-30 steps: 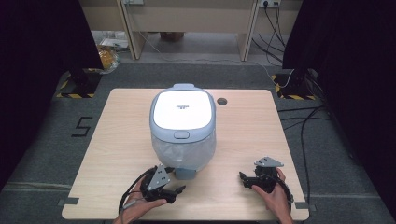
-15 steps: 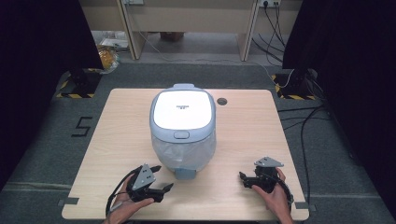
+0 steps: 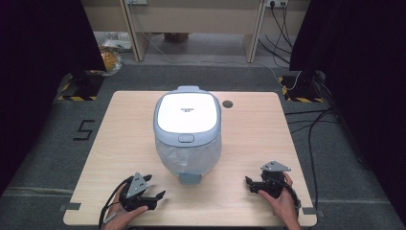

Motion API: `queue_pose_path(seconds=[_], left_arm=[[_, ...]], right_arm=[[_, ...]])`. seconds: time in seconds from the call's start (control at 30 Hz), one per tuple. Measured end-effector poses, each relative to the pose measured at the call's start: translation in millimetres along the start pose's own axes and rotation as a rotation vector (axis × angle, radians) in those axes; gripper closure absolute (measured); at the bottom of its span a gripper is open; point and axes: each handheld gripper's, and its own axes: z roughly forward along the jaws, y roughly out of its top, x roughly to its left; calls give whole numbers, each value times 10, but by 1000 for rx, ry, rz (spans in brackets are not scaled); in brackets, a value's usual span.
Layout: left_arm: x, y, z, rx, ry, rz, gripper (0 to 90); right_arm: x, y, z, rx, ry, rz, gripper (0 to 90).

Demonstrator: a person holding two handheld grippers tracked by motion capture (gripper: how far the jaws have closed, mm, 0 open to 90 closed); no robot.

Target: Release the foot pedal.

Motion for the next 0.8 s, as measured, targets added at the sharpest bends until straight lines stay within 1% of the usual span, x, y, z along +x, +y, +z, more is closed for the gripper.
queue_pose_path(seconds=[0.07, 0.23, 0.3, 0.4, 0.47, 0.5, 0.53, 0.6, 0.63, 0.67, 0.7, 0.73, 0.8], left_arm=[[21, -27, -27, 1, 12, 0, 235], [33, -75, -52, 13, 14, -8, 235], [22, -125, -62, 28, 13, -14, 234], [14, -161, -69, 37, 18, -15, 234], [20, -215, -71, 66, 13, -21, 234], [20, -215, -71, 66, 13, -21, 233], [18, -238, -78, 71, 5, -31, 233], [4, -251, -95, 73, 2, -40, 233], [-5, -262, -98, 68, -1, -48, 233], [-5, -262, -98, 68, -1, -48, 233], [-6, -274, -105, 68, -8, -61, 233], [1, -298, -117, 66, -20, -92, 231], [-3, -316, -129, 58, -16, -95, 229]], right_arm=[[-2, 0, 0, -1, 0, -2, 131], [-2, 0, 0, -1, 0, -2, 130], [-2, 0, 0, -1, 0, -2, 130], [-3, 0, 0, -1, 0, -3, 129], [-3, 0, 1, 0, 0, -3, 129], [-3, 0, 1, 0, 0, -3, 129], [-2, 0, 1, 0, 1, -2, 129], [-2, 0, 1, 0, 0, -3, 129], [-3, 0, 1, 0, 0, -3, 129], [-2, 0, 1, 0, 0, -2, 129], [-2, 0, 1, 0, 0, -2, 129], [0, 0, 1, 0, 1, -1, 129], [0, 0, 1, 0, 1, -1, 129]])
